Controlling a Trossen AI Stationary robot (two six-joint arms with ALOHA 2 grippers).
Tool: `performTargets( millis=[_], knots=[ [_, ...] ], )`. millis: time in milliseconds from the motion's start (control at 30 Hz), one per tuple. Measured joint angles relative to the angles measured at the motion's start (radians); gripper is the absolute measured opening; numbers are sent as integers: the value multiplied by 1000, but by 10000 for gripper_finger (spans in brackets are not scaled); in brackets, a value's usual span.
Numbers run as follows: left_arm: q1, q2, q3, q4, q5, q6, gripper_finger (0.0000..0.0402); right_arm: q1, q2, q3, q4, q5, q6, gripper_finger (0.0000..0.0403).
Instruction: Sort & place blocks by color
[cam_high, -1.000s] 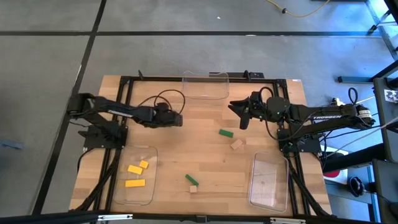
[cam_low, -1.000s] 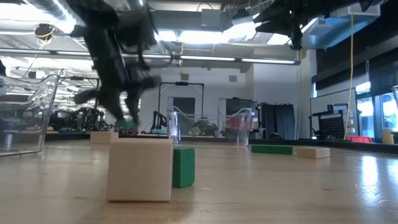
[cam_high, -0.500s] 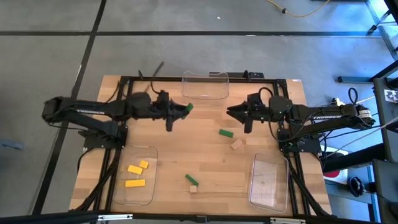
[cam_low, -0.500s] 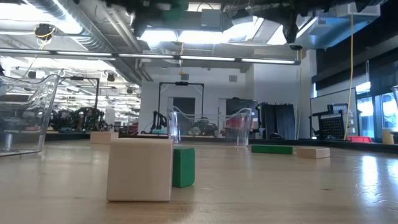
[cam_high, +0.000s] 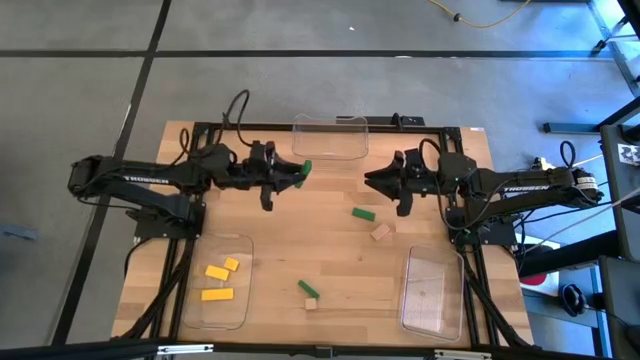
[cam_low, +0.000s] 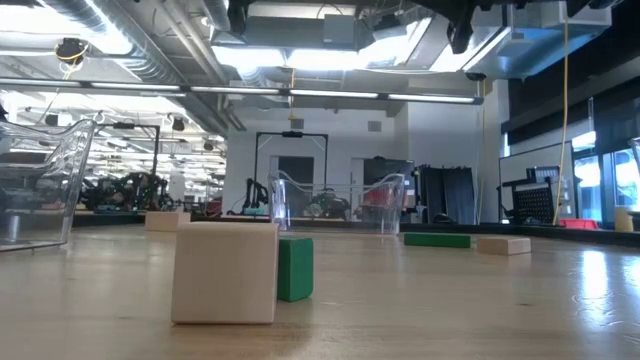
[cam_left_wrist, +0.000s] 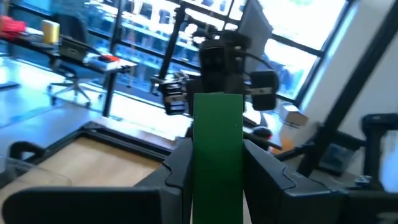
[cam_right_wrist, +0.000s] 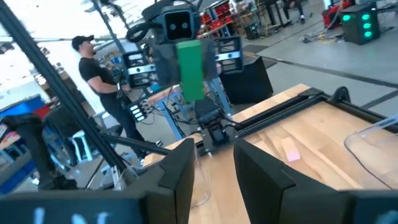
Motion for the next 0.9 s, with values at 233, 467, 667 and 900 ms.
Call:
performTargets(
  millis=[233,467,667,900],
  knots=[
    [-13,0,0,4,-59,5,90,0,0,0,0,-41,-24,116],
    [61,118,87,-92,-139,8,90,0,0,0,4,-40,-25,116],
    [248,368,393,-503,-80,77,90,0,0,0,11,-40,-50,116],
    [424,690,639,-789,-80,80,90,0,0,0,11,-40,-47,116]
  ],
)
